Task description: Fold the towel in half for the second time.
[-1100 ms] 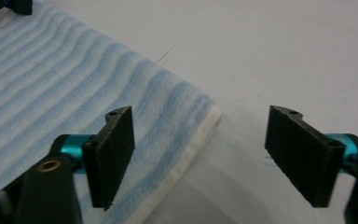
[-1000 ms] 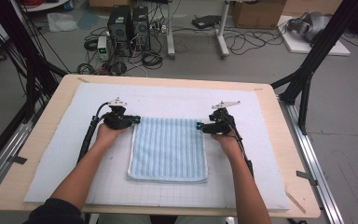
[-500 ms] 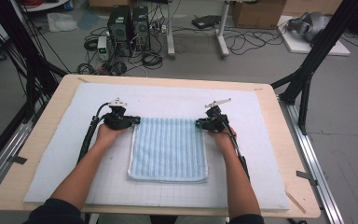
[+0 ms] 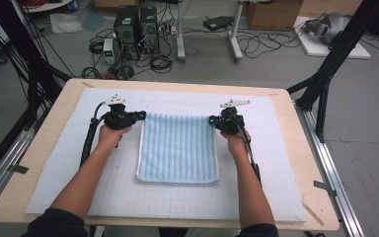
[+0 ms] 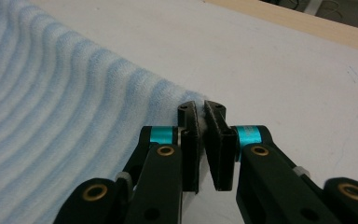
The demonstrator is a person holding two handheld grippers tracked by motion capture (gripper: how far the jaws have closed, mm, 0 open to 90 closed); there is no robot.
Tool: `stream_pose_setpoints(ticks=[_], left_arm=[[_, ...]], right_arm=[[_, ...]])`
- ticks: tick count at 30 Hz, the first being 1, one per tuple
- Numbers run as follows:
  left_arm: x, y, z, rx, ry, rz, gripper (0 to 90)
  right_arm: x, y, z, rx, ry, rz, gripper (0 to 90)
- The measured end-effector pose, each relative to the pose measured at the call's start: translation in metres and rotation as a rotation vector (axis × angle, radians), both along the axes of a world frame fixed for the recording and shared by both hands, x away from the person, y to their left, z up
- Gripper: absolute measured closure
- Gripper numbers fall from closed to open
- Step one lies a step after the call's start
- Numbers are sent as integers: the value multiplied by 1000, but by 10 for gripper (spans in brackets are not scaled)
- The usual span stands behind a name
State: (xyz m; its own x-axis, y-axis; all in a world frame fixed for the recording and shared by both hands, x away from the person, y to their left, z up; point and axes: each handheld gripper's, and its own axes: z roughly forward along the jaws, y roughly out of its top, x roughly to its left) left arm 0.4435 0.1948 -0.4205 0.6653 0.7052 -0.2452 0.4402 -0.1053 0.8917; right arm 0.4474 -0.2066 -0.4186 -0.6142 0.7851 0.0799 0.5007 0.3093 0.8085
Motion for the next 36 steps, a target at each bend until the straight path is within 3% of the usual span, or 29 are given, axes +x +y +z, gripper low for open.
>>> stream_pose_setpoints(ticks=[3,7,13,17,25,28,30,36], left_arm=[[-4,2,5,3,1,-23,863],[-14,3,10,-17,-39,-30,863],[-34,7,9,-44,-52,-51,863],[-46,9,8,-33,-64,-66,863],[-70,13,10,-53,-76,-101,860],[-81,14,7,-50,-79,-119,860],[-90,16,5,-54,-75,-125,860],[-115,18,-4,-45,-72,-164,860]], right_arm=[[-5,-1,4,18,-4,8,845],[-12,-4,9,36,-24,31,845],[-28,-6,14,61,-35,57,845],[-38,-6,16,61,-47,77,844],[-62,-12,16,91,-65,90,842],[-75,-14,17,105,-50,104,840],[-84,-14,18,113,-80,114,841],[-112,-13,13,84,-86,152,841]])
